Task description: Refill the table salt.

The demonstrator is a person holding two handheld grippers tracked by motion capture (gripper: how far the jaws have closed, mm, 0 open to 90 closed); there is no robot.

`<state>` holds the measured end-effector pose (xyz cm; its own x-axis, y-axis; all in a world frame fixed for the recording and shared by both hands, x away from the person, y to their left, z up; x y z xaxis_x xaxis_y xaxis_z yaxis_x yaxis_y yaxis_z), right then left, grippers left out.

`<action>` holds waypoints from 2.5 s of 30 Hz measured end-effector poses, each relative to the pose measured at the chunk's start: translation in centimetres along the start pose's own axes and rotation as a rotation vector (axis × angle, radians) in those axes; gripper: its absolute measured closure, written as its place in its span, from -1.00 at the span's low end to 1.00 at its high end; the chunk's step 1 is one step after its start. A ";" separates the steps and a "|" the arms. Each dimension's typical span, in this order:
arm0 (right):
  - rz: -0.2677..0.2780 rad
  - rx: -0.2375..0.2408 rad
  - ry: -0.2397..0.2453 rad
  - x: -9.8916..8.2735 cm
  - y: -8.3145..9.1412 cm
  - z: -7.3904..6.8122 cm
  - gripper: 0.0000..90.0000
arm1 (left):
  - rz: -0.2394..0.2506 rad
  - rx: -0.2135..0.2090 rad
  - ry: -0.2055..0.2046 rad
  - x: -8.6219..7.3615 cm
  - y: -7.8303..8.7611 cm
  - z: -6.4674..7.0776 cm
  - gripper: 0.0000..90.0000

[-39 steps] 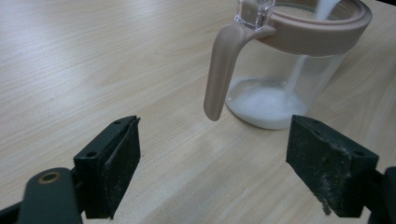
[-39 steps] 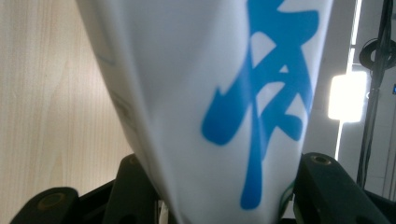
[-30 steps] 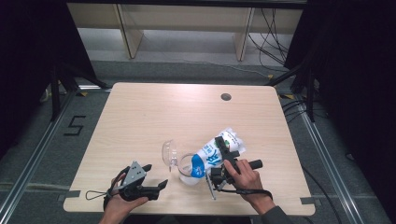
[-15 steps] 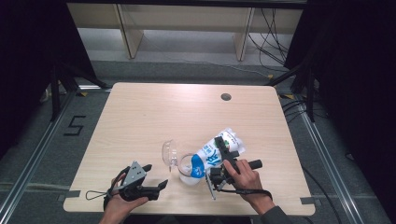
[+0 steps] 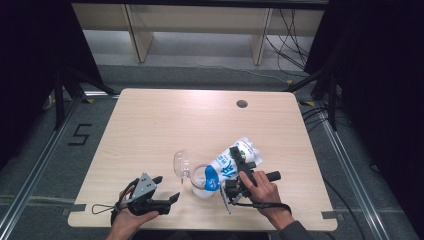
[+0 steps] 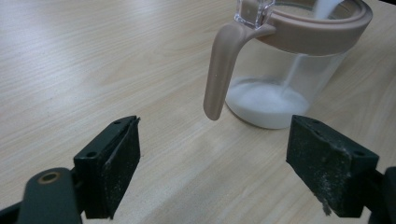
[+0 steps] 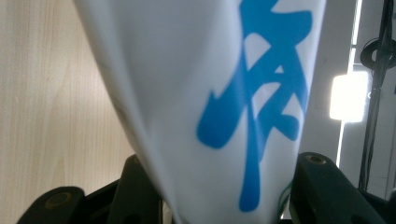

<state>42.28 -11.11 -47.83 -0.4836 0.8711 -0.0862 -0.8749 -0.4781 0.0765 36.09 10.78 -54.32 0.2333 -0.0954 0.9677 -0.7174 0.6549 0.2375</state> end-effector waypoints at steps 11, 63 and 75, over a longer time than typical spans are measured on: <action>-0.015 -0.003 -0.086 -0.2 0.1 -0.8 0.33 | 0.000 0.000 -0.001 0.0 0.0 0.0 -0.62; -0.018 -0.010 -0.067 -0.2 -0.2 -0.6 0.35 | -0.002 0.003 -0.002 0.0 0.0 -0.1 -0.62; -0.019 -0.014 -0.056 -0.2 -0.1 -0.4 0.36 | -0.002 0.004 -0.003 0.0 0.1 -0.1 -0.62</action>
<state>42.50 -11.30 -48.25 -0.4648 0.8848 -0.0321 -0.8845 -0.4624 0.0617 36.08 10.92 -54.34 0.2327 -0.0990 0.9675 -0.7197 0.6515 0.2397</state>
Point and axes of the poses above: each handheld gripper's, and its own axes: y roughly backward along the jaws, x roughly out of its top, z roughly to its right, the point moved 9 cm from there along -y, roughly forward along the jaws, and after that the axes turned 15 degrees about z, right-handed, at the moved point
